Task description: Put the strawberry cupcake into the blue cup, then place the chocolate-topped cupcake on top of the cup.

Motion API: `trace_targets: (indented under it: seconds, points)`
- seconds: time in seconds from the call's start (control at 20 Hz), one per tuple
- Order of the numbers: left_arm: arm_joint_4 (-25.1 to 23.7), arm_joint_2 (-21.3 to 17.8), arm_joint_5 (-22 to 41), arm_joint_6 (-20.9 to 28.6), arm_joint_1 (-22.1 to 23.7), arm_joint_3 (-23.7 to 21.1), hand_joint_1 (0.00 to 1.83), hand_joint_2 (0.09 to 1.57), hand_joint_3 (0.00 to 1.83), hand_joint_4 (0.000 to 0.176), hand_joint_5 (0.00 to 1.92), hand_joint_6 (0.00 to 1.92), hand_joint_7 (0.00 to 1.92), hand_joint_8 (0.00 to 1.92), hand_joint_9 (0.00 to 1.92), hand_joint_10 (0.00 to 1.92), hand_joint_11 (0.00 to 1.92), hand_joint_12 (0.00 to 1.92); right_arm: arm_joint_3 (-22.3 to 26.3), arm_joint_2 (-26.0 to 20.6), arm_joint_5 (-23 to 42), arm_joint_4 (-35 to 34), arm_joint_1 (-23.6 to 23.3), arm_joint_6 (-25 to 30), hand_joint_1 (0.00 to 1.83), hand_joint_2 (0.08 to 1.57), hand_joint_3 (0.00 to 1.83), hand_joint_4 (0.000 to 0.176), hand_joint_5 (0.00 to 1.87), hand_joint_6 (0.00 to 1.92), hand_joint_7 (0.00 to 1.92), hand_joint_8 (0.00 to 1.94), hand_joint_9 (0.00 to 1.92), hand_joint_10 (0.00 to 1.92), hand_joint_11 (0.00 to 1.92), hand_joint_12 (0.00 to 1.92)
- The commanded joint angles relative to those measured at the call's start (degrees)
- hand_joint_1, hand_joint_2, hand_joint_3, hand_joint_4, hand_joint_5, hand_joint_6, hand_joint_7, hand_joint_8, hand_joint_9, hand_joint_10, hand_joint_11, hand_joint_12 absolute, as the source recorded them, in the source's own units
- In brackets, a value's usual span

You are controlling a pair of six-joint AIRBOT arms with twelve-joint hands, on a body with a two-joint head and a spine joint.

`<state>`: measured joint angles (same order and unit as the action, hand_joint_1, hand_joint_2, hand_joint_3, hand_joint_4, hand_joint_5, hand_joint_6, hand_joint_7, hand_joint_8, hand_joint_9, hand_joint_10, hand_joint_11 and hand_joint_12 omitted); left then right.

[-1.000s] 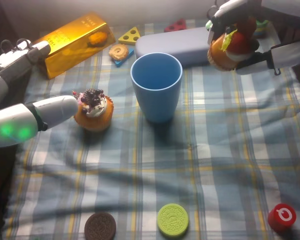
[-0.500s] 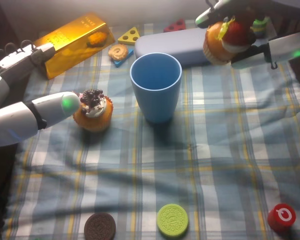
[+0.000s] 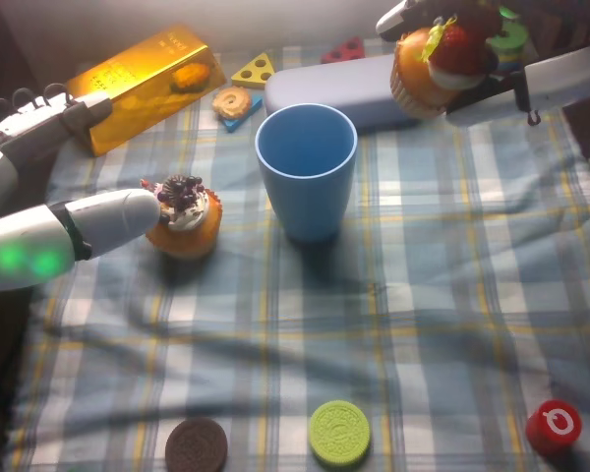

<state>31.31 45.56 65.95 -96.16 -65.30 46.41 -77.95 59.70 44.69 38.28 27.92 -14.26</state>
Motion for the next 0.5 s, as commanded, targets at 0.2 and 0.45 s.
trace_targets:
  seconds: [0.2, 0.45]
  points:
    - [-2.47, 1.22, 3.74, 0.26, 1.91, 1.84, 0.31, 0.81, 0.0, 0.131, 0.27, 0.0, 0.12, 0.0, 0.04, 0.0, 0.02, 0.01, -5.42, 9.34, 5.97, -2.05, -7.2, 0.29, 0.88, 1.05, 0.0, 0.0, 0.88, 0.0, 1.0, 0.98, 1.06, 1.51, 1.01, 1.81]
    - [-2.86, 1.55, 3.27, 0.26, 2.15, 2.27, 0.29, 0.81, 0.0, 0.128, 0.27, 0.0, 0.13, 0.0, 0.04, 0.0, 0.01, 0.01, -6.97, 12.21, 5.99, -1.72, -7.26, 0.29, 0.98, 1.05, 0.0, 0.0, 0.93, 0.0, 1.34, 0.01, 1.37, 0.41, 1.06, 1.26]
